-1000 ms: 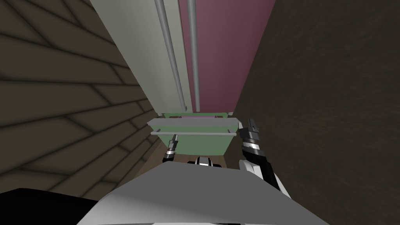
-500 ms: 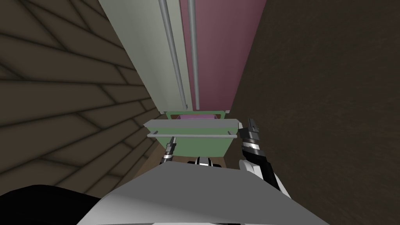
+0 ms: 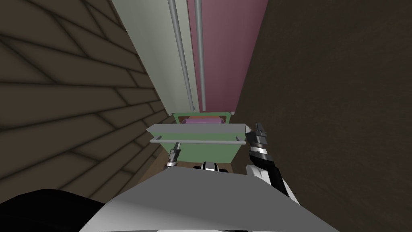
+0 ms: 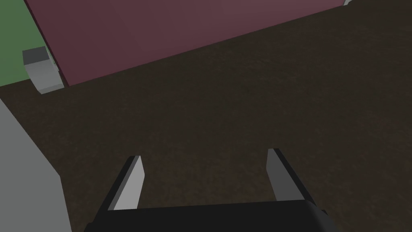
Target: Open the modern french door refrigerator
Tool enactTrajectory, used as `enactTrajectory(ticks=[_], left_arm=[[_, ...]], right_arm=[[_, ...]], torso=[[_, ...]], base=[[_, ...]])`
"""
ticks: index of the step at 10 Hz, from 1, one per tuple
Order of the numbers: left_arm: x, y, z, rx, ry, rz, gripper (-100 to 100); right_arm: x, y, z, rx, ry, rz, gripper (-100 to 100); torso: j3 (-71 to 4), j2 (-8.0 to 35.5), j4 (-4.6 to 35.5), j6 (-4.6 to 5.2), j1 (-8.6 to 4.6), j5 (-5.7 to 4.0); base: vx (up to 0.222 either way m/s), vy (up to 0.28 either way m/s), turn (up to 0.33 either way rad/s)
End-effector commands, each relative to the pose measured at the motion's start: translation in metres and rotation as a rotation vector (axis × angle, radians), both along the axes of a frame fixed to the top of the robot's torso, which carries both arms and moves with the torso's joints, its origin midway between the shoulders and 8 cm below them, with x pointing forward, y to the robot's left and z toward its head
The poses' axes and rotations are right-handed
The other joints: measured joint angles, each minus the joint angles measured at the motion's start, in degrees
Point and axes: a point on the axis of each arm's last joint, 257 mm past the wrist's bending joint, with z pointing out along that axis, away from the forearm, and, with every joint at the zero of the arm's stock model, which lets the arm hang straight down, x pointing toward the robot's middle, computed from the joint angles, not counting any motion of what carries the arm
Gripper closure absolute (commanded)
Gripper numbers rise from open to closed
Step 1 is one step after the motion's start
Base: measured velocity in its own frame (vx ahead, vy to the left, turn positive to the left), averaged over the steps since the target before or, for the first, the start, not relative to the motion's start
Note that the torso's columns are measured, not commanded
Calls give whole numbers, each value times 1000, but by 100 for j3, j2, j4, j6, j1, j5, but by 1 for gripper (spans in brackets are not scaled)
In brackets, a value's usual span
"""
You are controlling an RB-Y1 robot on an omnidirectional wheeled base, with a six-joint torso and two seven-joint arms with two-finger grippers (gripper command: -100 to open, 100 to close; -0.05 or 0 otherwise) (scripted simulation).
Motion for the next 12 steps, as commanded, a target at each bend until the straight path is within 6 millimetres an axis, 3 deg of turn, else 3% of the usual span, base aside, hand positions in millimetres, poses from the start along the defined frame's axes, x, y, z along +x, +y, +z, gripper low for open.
enactTrajectory(ticks=[1, 10, 11, 12], left_arm=[[7, 12, 9, 1, 2, -4, -100], [47, 52, 55, -1, 1, -12, -100], [43, 47, 45, -3, 17, -8, -100], [43, 48, 43, -5, 25, -6, 0]], right_arm=[[0, 0, 0, 0, 0, 0, 0], [0, 0, 0, 0, 0, 0, 0], [0, 0, 0, 0, 0, 0, 0], [0, 0, 0, 0, 0, 0, 0]], torso=[[-6, -9, 0, 1, -3, -4], [-11, -13, 7, 11, -21, -14], [-5, 3, 21, 10, -36, -29], [-3, 0, 14, 15, -33, -20]], base=[[-121, -52, 20], [-35, -50, 5], [-18, -15, 9], [0, 0, 0]])
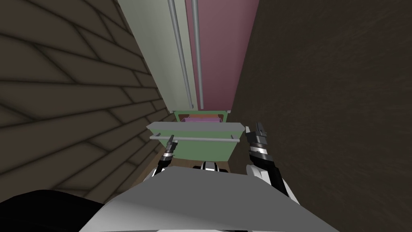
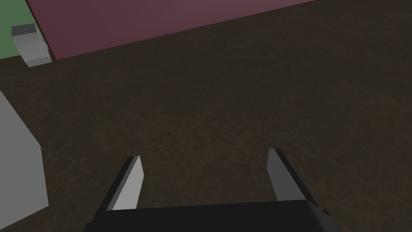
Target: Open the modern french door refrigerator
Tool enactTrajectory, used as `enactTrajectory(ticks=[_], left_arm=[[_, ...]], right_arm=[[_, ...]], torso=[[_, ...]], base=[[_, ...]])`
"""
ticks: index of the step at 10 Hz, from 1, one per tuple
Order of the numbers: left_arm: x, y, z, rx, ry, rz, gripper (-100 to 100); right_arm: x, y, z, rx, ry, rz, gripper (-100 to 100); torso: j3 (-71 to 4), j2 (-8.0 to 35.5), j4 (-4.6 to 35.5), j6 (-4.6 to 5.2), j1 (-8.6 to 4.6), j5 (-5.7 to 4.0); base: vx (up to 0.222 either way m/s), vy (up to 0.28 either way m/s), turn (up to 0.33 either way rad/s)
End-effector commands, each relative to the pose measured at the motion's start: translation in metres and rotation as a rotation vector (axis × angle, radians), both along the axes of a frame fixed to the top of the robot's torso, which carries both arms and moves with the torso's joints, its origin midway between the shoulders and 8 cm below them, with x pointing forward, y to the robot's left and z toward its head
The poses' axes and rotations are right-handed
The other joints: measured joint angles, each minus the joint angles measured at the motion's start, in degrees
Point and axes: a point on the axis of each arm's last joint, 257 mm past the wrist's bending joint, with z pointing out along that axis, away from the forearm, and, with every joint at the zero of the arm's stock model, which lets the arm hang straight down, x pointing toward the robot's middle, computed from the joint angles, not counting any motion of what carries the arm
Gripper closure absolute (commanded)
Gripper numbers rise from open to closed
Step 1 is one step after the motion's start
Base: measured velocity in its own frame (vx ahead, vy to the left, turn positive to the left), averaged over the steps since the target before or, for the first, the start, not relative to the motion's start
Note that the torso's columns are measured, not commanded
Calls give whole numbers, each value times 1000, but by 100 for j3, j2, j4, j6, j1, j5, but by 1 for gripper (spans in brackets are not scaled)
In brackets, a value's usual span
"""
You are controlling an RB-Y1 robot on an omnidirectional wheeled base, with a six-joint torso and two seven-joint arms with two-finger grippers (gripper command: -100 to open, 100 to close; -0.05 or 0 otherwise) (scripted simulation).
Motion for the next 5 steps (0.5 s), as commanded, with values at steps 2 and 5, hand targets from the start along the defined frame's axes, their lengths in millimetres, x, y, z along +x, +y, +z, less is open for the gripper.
enactTrajectory(ticks=[2, 5], left_arm=[[-1, 1, -4, -2, 10, 3, 0], [-2, 1, -6, -3, 17, 5, 0]], right_arm=[[0, 0, 0, 0, 0, 0, 0], [0, 0, 0, 0, 0, 0, 0]], torso=[[-9, -16, -11, 1, 12, 11], [-12, -23, -20, -1, 21, 19]], base=[[0, 0, 0], [0, 0, 0]])
